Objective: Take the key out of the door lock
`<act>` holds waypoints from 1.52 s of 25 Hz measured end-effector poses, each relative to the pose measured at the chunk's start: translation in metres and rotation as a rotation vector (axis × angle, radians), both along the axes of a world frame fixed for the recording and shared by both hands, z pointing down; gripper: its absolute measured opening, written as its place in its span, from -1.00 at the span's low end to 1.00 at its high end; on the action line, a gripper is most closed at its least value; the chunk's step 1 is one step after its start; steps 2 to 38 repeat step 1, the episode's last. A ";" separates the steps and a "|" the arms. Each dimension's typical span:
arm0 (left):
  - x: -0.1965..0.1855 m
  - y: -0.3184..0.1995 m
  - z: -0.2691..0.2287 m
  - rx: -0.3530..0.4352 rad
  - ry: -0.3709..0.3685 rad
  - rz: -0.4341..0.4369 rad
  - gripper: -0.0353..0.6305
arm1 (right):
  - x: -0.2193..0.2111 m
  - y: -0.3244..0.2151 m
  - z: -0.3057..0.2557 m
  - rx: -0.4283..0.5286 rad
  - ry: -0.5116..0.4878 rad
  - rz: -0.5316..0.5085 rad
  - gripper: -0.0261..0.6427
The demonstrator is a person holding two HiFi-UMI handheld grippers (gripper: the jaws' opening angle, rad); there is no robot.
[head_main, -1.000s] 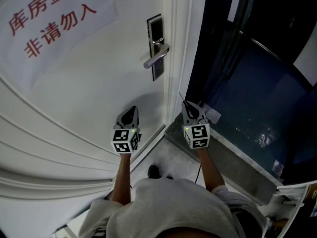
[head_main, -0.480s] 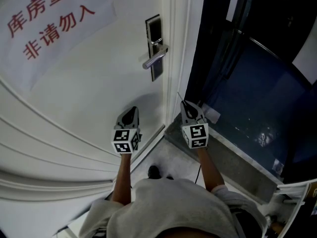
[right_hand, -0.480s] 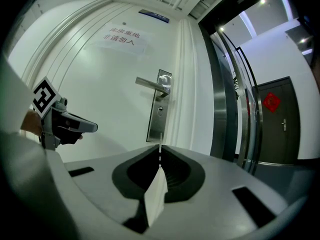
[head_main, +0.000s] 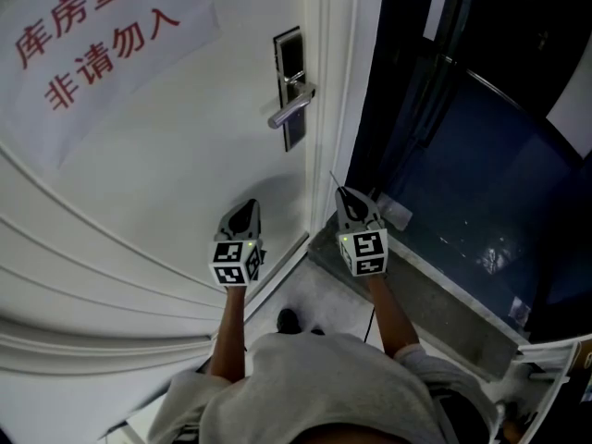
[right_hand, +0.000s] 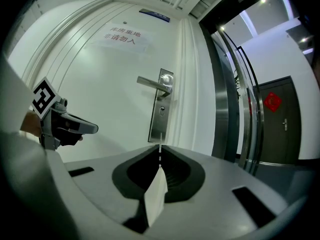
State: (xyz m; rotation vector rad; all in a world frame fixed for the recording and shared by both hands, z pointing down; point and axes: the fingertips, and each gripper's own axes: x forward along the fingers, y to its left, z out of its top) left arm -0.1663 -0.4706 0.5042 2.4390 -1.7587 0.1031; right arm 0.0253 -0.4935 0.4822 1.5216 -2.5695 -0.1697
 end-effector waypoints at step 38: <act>0.000 0.000 0.000 0.000 0.000 0.000 -0.84 | 0.000 0.000 0.001 -0.001 0.001 0.000 -0.83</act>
